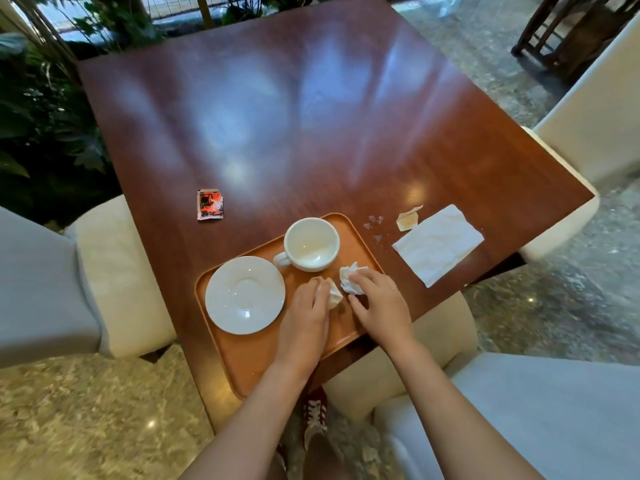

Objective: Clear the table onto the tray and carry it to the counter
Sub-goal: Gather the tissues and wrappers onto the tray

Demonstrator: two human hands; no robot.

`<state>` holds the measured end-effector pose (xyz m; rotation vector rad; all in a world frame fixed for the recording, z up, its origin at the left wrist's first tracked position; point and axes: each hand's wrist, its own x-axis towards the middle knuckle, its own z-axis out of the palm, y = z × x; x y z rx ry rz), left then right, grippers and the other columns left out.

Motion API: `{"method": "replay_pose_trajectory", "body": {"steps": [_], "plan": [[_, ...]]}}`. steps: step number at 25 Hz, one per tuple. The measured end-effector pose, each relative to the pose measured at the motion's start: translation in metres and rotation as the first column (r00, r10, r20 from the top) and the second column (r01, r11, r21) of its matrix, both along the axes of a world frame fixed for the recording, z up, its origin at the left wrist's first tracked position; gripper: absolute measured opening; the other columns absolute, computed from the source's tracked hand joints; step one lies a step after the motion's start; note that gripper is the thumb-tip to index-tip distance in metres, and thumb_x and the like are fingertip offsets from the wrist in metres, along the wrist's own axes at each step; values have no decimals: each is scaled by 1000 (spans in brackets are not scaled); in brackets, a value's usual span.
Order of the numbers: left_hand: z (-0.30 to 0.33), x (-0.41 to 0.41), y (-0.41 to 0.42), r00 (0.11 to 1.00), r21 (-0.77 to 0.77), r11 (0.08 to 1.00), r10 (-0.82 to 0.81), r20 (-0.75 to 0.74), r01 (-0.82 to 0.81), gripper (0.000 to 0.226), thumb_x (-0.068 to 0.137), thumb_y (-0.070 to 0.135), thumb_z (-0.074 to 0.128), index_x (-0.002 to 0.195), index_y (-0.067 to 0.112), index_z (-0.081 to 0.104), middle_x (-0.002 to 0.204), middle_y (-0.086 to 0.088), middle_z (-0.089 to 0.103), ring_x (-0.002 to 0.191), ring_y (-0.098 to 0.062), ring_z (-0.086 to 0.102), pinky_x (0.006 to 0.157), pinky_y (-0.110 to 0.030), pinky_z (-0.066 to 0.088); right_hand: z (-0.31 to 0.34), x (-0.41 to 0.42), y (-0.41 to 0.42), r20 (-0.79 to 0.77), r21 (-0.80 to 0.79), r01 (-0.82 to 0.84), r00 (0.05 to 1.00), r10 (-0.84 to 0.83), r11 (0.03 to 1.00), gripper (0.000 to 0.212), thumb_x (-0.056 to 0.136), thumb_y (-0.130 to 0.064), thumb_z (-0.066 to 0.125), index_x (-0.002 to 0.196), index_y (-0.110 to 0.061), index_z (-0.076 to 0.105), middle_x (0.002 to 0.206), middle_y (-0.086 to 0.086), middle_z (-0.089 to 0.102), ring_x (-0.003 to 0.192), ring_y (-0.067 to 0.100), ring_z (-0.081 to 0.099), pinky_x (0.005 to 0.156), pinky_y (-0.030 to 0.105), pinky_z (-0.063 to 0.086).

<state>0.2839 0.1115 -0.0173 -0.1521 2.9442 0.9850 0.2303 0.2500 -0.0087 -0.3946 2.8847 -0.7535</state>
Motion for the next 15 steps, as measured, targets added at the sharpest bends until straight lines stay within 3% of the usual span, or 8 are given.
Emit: {"method": "replay_pose_trajectory", "body": {"steps": [4, 6, 9, 11, 15], "plan": [[5, 8, 3, 997, -152, 986, -62, 41, 68, 67, 89, 18, 52, 146, 15, 17, 154, -10, 22, 142, -24, 19, 112, -36, 26, 2, -5, 7, -56, 116, -137, 988, 144, 984, 39, 83, -20, 63, 121, -16, 56, 126, 8, 60, 116, 28, 55, 97, 45, 43], [12, 11, 3, 997, -169, 983, -63, 48, 70, 67, 90, 21, 51, 146, 16, 14, 155, -8, 20, 143, -22, 15, 112, -34, 22, 7, -8, 10, -96, 125, -145, 983, 157, 982, 37, 83, -19, 64, 119, -16, 58, 124, 9, 62, 112, 29, 57, 95, 46, 45], [26, 14, 1, 999, -176, 983, -39, 26, 43, 58, 89, 23, 52, 142, 15, 29, 149, -7, 36, 137, -21, 32, 106, -32, 34, 15, -14, 11, -107, 119, -145, 982, 157, 982, 34, 83, -20, 63, 116, -14, 61, 121, 9, 63, 108, 29, 59, 91, 46, 46], [40, 9, -2, 999, -153, 988, -23, -23, 20, 46, 89, 24, 53, 133, 16, 44, 136, -4, 52, 122, -19, 50, 91, -27, 45, 22, -22, 12, -123, 113, -137, 981, 151, 984, 29, 82, -19, 63, 110, -11, 64, 113, 10, 66, 101, 30, 61, 85, 44, 50], [68, -30, -7, 986, -128, 992, -25, -164, 4, 21, 86, 17, 57, 105, 13, 64, 101, -5, 69, 88, -22, 64, 62, -26, 44, 32, -55, 18, -190, 90, -63, 979, 79, 994, 22, 81, -14, 60, 101, -9, 66, 103, 9, 67, 89, 30, 62, 73, 43, 51]]}}
